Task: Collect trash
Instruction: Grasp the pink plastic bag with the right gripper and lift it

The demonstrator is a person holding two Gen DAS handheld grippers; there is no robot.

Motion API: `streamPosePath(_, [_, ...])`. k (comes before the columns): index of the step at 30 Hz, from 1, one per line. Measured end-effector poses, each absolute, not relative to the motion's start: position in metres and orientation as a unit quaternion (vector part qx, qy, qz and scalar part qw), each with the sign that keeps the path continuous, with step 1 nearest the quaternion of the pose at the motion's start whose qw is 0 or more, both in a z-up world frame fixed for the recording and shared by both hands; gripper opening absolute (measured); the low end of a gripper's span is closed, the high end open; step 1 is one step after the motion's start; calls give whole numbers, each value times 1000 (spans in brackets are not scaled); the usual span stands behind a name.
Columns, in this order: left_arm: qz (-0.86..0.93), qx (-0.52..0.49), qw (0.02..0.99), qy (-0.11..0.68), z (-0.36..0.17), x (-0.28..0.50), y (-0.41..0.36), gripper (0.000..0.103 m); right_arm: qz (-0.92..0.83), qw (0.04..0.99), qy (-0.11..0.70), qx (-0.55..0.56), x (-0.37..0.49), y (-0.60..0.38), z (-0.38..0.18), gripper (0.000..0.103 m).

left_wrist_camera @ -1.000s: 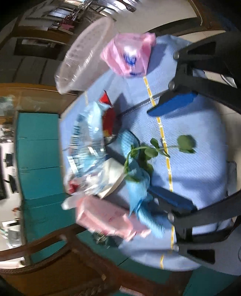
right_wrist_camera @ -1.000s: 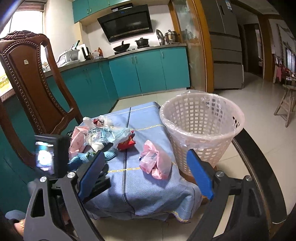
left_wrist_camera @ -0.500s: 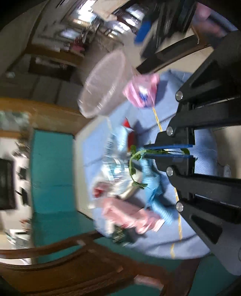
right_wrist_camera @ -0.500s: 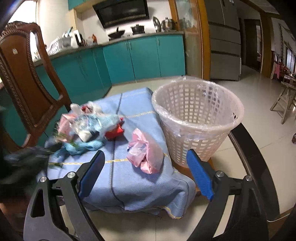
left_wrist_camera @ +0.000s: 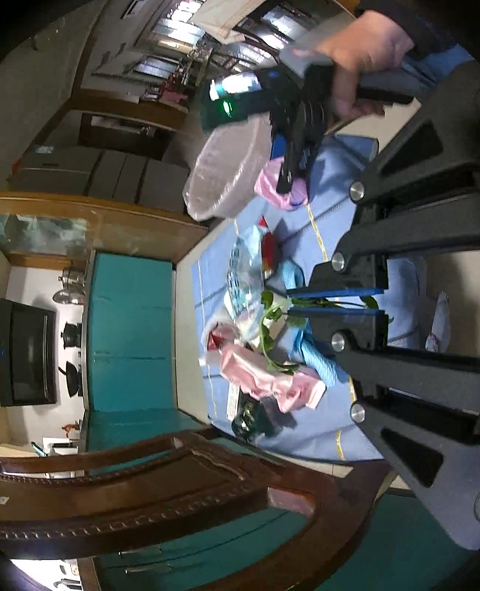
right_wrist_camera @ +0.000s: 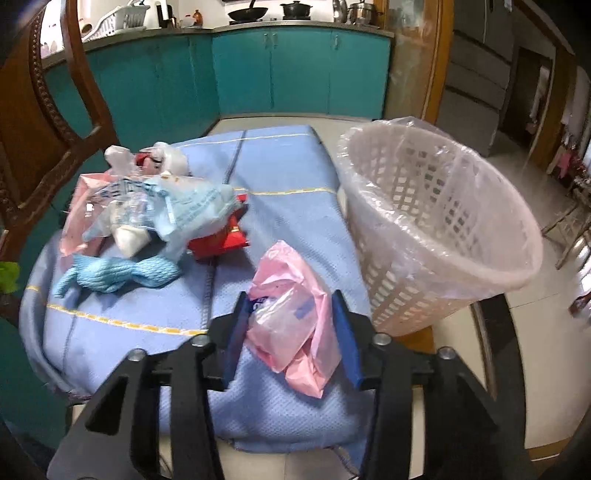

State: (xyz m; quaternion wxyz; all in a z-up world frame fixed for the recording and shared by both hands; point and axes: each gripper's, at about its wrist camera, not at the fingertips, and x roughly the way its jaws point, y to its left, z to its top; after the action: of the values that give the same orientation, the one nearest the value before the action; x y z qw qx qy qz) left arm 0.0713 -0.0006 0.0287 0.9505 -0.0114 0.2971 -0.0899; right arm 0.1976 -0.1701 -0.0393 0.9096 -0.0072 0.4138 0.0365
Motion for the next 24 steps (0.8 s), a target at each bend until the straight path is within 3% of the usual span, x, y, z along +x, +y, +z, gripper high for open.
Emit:
streamPosePath(9, [-61, -33, 952, 299, 27, 76, 11, 6, 168, 944, 282, 20, 110, -179, 38, 37])
streamPosePath(24, [-47, -37, 951, 304, 24, 77, 11, 6, 154, 941, 301, 23, 105, -168, 24, 37])
